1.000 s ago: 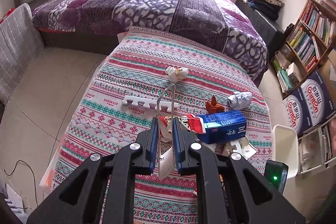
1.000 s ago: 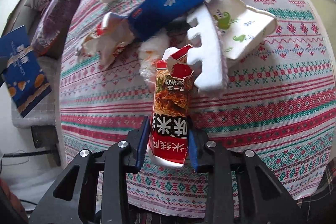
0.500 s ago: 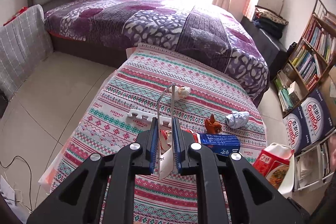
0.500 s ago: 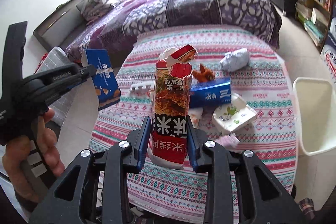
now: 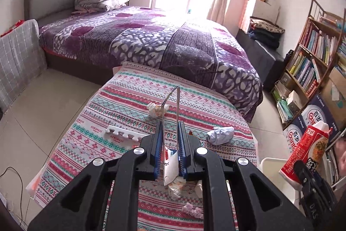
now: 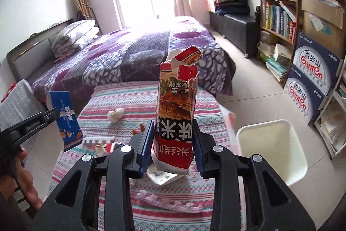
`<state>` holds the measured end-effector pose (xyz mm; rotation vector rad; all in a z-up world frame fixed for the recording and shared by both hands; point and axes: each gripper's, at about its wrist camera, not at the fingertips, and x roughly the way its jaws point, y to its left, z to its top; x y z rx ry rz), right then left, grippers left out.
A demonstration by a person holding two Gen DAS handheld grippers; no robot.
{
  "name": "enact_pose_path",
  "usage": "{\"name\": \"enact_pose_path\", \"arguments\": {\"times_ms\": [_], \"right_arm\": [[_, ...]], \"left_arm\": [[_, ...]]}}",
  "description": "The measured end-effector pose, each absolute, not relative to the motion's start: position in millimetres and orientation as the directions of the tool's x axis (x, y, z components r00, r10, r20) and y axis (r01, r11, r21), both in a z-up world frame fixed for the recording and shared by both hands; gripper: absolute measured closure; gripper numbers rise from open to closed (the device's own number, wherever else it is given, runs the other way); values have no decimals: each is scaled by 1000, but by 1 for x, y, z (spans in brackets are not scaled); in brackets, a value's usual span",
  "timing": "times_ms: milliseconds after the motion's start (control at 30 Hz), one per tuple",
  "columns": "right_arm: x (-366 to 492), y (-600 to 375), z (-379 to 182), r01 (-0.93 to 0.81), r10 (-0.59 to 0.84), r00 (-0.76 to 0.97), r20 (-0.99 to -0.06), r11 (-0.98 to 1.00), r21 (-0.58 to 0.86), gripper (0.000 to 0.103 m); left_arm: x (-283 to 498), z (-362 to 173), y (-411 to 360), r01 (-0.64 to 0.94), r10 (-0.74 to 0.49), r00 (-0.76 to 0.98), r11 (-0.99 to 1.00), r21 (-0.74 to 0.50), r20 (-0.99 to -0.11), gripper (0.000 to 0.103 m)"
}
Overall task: Collect trash
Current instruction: 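Carry the snack cup to the white bin and open the right gripper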
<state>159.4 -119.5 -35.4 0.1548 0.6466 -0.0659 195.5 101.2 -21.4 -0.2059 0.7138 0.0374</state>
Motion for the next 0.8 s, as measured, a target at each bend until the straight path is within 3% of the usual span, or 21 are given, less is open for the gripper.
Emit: {"name": "enact_pose_path", "arguments": {"times_ms": [167, 567, 633, 700, 800], "right_arm": [[169, -160, -40, 233, -153, 795, -586, 971, 62, 70], [181, -252, -58, 463, -325, 668, -670, 886, 33, 66], [178, -264, -60, 496, -348, 650, -676, 868, 30, 48], [174, -278, -59, 538, -374, 636, -675, 842, 39, 21], [167, -300, -56, 588, -405, 623, -670, 807, 59, 17]], "left_arm": [[199, -24, 66, -48, -70, 762, 985, -164, -644, 89], [199, -47, -30, 140, -173, 714, 985, -105, -678, 89], [197, -50, -47, 175, -196, 706, 979, -100, -681, 89], [195, -52, -64, 207, -219, 694, 973, -101, -686, 89], [193, -54, -88, 248, -250, 677, 963, -105, -693, 89]]}}
